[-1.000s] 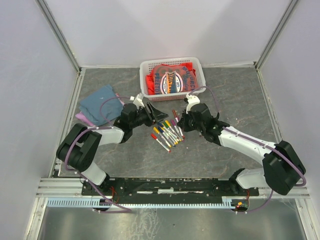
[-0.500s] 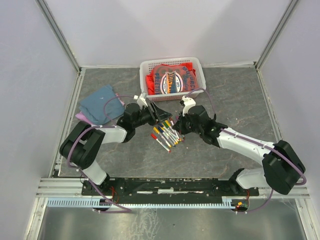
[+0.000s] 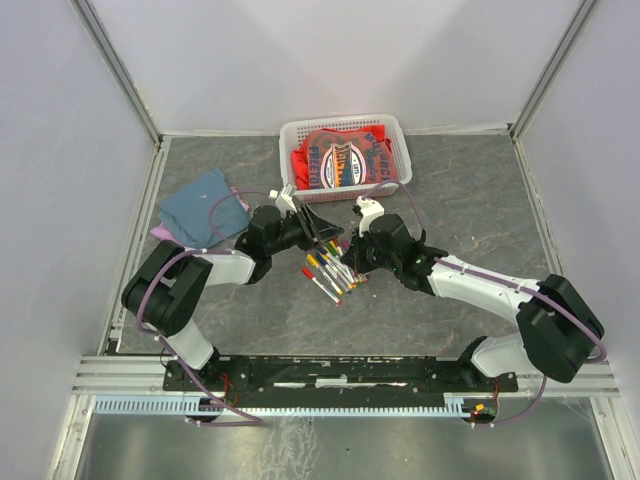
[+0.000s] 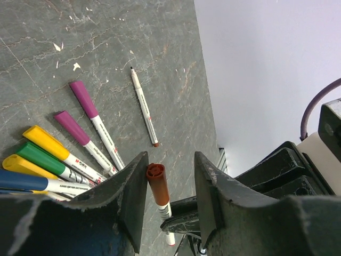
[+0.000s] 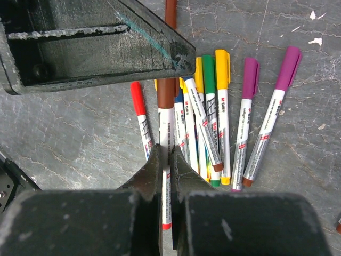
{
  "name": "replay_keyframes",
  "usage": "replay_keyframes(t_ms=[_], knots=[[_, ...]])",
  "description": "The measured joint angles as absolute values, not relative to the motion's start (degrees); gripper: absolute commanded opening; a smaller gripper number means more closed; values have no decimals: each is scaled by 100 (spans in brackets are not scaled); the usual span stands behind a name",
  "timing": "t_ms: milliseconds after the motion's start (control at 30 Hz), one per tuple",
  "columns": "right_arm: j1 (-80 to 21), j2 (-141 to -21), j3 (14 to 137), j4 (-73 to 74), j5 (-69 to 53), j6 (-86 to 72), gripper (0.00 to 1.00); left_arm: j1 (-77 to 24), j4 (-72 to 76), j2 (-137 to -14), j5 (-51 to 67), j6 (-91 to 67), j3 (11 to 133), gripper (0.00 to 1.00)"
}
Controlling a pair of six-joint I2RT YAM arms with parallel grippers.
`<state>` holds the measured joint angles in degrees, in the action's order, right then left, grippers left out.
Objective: Open the pen caps
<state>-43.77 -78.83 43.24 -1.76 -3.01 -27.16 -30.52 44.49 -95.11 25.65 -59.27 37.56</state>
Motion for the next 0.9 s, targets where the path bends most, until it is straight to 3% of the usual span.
replay_keyframes(t_ms=[433, 767, 900], knots=[[-4390, -7883, 4327, -176, -290, -2718, 1, -3100, 4523, -9607, 2611, -5935, 3756, 41], [-4414, -7883, 4327, -178, -252, -2718, 1, -3162, 4574, -9708, 2617, -5937, 3756, 30], [-4414, -7883, 4327, -178, -239, -2720, 1, -3181, 4600, -9714, 2613, -5937, 3756, 15]])
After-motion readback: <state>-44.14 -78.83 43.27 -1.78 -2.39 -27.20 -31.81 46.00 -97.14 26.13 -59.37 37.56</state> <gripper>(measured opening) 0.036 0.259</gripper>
